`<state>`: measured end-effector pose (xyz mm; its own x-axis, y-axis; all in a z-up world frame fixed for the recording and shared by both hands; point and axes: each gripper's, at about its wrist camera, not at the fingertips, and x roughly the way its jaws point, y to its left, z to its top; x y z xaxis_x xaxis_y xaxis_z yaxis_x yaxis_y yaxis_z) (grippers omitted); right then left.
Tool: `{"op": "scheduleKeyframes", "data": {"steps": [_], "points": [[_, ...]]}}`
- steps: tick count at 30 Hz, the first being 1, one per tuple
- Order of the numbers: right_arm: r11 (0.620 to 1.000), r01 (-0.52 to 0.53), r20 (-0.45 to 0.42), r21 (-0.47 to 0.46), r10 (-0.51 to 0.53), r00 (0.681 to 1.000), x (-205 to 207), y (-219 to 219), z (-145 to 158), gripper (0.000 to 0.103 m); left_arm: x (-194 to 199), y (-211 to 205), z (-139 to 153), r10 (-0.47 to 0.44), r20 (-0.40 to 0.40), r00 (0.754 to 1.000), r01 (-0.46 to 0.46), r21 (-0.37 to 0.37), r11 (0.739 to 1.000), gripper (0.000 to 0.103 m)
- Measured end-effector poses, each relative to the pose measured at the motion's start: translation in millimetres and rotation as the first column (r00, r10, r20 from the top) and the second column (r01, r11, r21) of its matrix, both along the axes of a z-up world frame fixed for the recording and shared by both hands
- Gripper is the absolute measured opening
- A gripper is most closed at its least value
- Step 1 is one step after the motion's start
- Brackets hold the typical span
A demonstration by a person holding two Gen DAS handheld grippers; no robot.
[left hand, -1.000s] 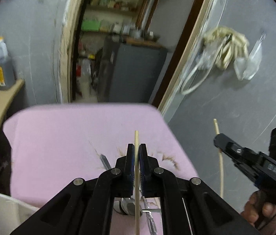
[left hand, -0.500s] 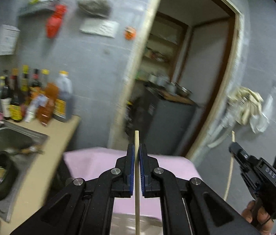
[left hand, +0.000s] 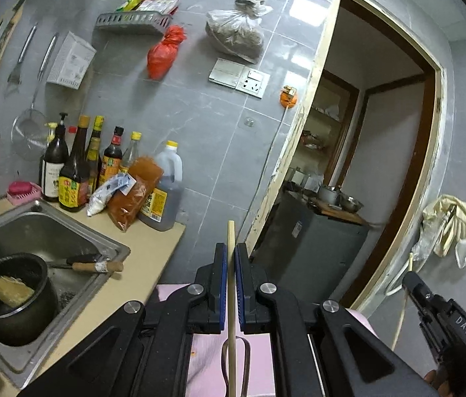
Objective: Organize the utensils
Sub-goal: 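Carry the chopsticks to the white caddy and release them with both tools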
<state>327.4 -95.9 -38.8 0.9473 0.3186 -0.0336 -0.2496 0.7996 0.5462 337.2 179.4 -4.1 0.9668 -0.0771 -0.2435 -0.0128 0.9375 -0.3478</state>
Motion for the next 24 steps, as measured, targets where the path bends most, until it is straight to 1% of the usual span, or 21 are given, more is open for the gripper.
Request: {"op": "scheduleKeyframes", "data": {"steps": [5,8,14,18,24], "points": [[0.996,0.026,0.027,-0.088,-0.023,0.999,-0.4,13.6,-7.1,0.004,1.4,-6.4,-17.5,0.002,0.018,1.0,-0.003,0.025,1.0,0.005],[0.99,0.017,0.032,-0.143,-0.012,0.999,-1.6,23.6,-13.8,0.004,-3.7,-10.3,-28.5,0.008,0.026,1.0,-0.009,0.044,0.999,0.005],[0.97,0.026,0.046,-0.242,-0.015,0.999,-14.5,37.7,-26.5,0.004,-15.4,-17.7,-42.6,0.001,0.05,0.999,-0.005,0.073,0.997,0.005],[0.962,0.027,0.043,-0.272,-0.016,0.999,-18.6,40.0,-30.1,0.004,-22.2,-21.0,-50.3,-0.003,0.048,0.999,-0.001,0.086,0.996,0.005],[0.953,0.056,0.067,-0.296,-0.038,0.997,-27.0,37.9,-29.5,0.004,-32.5,-23.3,-55.4,0.0,0.048,0.999,-0.005,0.108,0.994,0.005]]}}
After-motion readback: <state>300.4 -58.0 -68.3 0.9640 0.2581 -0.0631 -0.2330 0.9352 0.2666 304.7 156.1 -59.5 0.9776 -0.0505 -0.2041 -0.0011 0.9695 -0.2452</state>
